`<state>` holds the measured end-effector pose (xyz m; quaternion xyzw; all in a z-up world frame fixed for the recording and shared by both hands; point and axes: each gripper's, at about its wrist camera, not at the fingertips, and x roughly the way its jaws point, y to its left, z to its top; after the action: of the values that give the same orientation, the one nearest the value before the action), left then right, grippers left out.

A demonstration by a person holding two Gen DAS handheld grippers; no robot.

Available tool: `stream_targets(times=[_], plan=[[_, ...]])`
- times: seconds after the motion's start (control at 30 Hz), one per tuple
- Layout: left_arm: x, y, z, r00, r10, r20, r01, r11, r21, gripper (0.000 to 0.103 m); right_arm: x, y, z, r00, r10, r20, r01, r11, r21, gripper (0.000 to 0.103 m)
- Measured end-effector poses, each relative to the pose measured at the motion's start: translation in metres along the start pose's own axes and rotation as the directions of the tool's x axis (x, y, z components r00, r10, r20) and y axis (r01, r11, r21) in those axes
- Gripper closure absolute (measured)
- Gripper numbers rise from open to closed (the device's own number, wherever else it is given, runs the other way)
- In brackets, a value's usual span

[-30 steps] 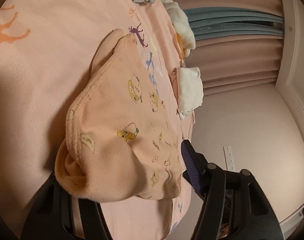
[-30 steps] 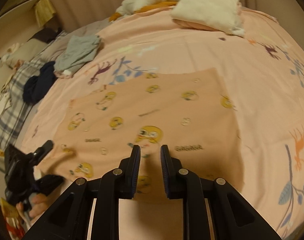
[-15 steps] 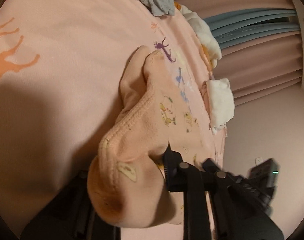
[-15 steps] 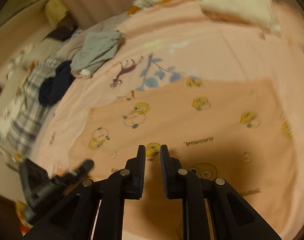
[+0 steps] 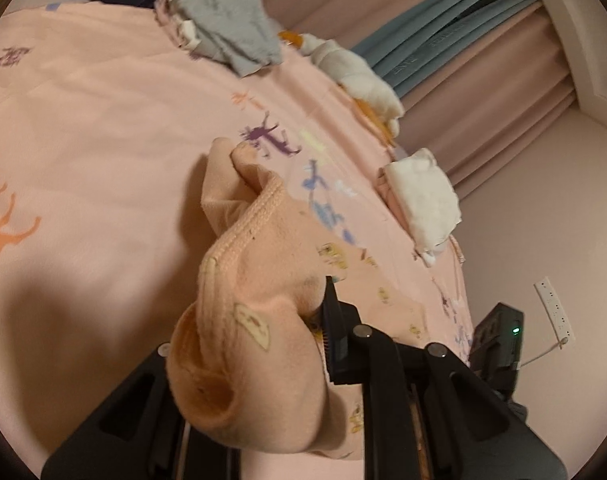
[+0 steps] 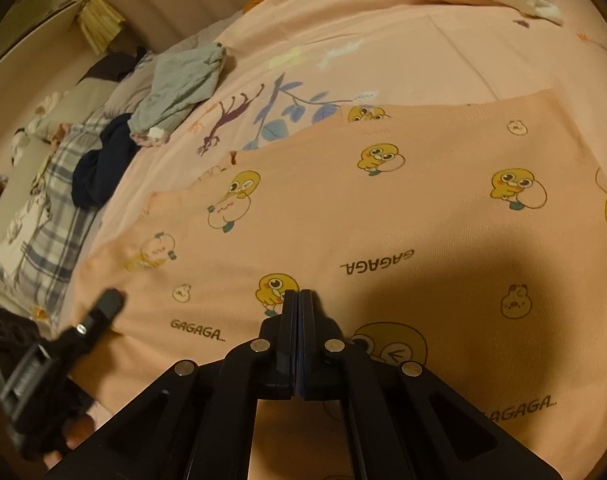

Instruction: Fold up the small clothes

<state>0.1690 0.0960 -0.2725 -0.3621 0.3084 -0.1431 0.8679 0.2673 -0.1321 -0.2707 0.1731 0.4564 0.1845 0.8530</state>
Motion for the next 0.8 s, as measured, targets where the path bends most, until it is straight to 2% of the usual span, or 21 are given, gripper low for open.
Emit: stream_targets(times=[0.17,0.3,0.4,0.47,0.5,0.53,0.57,0.6,0.63,0.67,0.73,0.8], plan=[[0.004,-0.016,-0.001,0.999,-0.053,0.008,0.052,0.997,0.053,0.086,0.0,-0.029,0.003,0.987,0.159,-0.014,-0.157,0.98,0.125,0.103],[0.011,-0.042,-0.009,0.996,-0.083,-0.011,0.084,0.988,0.128,0.086,-0.013,-0.04,0.005,0.977,0.213,-0.034,-0.205,0.966,0.156,0.103],[0.019,-0.078,-0.027,0.995,-0.093,-0.029,0.097,0.963,0.25,0.086,-0.046,-0.072,0.01,0.973,0.217,0.072,-0.228,0.946,0.231,0.103],[0.029,-0.097,-0.045,0.991,-0.094,-0.097,0.119,0.945,0.303,0.079,-0.074,-0.097,0.012,0.97,0.194,0.15,-0.229,0.933,0.276,0.103],[0.036,-0.105,-0.054,0.985,-0.083,-0.152,0.129,0.937,0.324,0.07,-0.089,-0.11,0.012,0.968,0.176,0.181,-0.223,0.93,0.291,0.103],[0.044,-0.116,-0.068,0.967,-0.087,-0.239,0.17,0.92,0.354,0.057,-0.098,-0.118,0.012,0.967,0.163,0.196,-0.218,0.929,0.3,0.1],[0.05,-0.127,-0.082,0.946,-0.095,-0.309,0.218,0.894,0.392,0.053,-0.108,-0.127,0.012,0.966,0.15,0.209,-0.211,0.926,0.314,0.085],[0.053,-0.134,-0.093,0.934,-0.088,-0.345,0.241,0.869,0.432,0.05,-0.116,-0.134,0.01,0.961,0.151,0.229,-0.223,0.917,0.331,0.075],[0.053,-0.143,-0.105,0.928,-0.069,-0.365,0.252,0.841,0.48,0.05,-0.119,-0.138,0.008,0.955,0.167,0.246,-0.246,0.907,0.341,0.055],[0.051,-0.147,-0.111,0.932,-0.054,-0.358,0.242,0.829,0.505,0.05,-0.122,-0.142,0.006,0.943,0.205,0.261,-0.291,0.889,0.353,0.042],[0.042,-0.152,-0.111,0.951,-0.031,-0.307,0.196,0.831,0.521,0.047,-0.123,-0.142,0.003,0.927,0.267,0.263,-0.349,0.869,0.351,0.042],[0.027,-0.149,-0.099,0.961,-0.074,-0.265,0.201,0.847,0.492,0.038,-0.123,-0.133,0.003,0.921,0.284,0.266,-0.363,0.874,0.323,0.042]])
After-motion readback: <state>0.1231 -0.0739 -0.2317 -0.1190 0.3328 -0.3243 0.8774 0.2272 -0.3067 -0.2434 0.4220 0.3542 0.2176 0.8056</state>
